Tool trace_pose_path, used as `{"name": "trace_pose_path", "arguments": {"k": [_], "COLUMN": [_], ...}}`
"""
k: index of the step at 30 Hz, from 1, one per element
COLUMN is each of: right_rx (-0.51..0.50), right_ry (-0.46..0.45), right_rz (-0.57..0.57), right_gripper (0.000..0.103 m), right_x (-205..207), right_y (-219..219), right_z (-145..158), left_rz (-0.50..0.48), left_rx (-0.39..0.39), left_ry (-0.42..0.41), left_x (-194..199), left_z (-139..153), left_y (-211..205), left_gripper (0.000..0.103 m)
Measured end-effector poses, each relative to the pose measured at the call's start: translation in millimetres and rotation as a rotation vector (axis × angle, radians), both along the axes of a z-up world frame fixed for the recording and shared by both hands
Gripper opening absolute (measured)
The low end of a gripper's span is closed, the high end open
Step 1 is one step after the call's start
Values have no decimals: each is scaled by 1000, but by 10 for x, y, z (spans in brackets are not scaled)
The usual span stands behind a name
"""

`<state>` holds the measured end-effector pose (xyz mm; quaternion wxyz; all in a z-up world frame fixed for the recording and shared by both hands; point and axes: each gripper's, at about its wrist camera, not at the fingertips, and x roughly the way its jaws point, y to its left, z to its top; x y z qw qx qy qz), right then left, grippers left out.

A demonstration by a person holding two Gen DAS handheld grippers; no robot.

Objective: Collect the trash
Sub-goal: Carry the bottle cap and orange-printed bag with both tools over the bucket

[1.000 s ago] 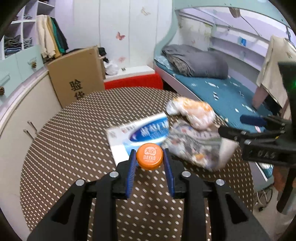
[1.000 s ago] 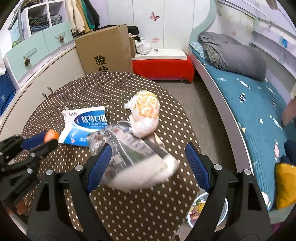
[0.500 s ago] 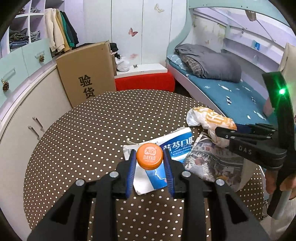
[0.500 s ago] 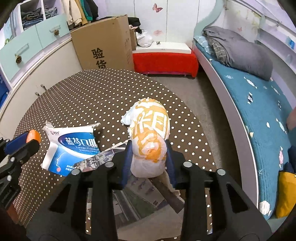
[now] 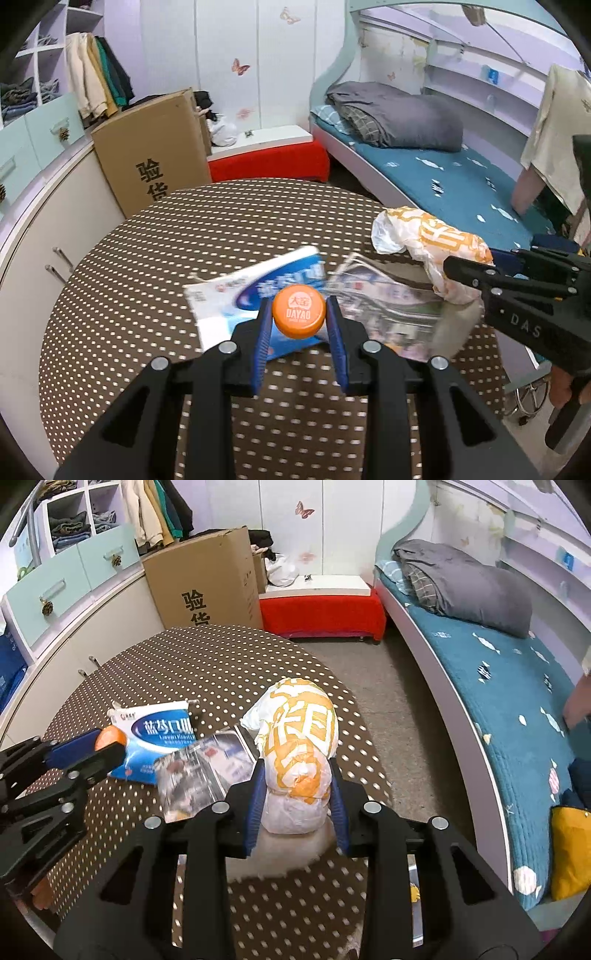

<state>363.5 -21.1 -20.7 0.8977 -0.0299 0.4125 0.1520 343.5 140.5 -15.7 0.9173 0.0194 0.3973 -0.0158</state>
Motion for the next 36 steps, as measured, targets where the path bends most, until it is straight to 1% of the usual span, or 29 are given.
{"name": "trace_pose_path", "arguments": {"k": [5, 12, 19, 27, 36], "right_rx": [10, 32, 49, 51, 74], "right_ry": [-13, -27, -18, 1, 58], "right_rz": [-28, -99, -189, -287, -404], "right_gripper": [32, 32, 32, 32, 32], "right_x": [-174, -387, -562, -760, -1003], "right_y": [-253, -716, -1228, -1770, -2392], "right_z": [49, 99, 36, -118, -452], "left_rz": [-49, -141, -253, -387, -511], "left_rx": [-1, -2, 0, 20, 54], "left_ry": [-2, -12, -8, 35, 136], "left_x": [-34, -97, -137, -213, -270], "left_z": [15, 52, 16, -181, -600], "left_y": [-285, -834, -1401, -2120, -2868], "left_gripper": [29, 29, 29, 29, 29]}}
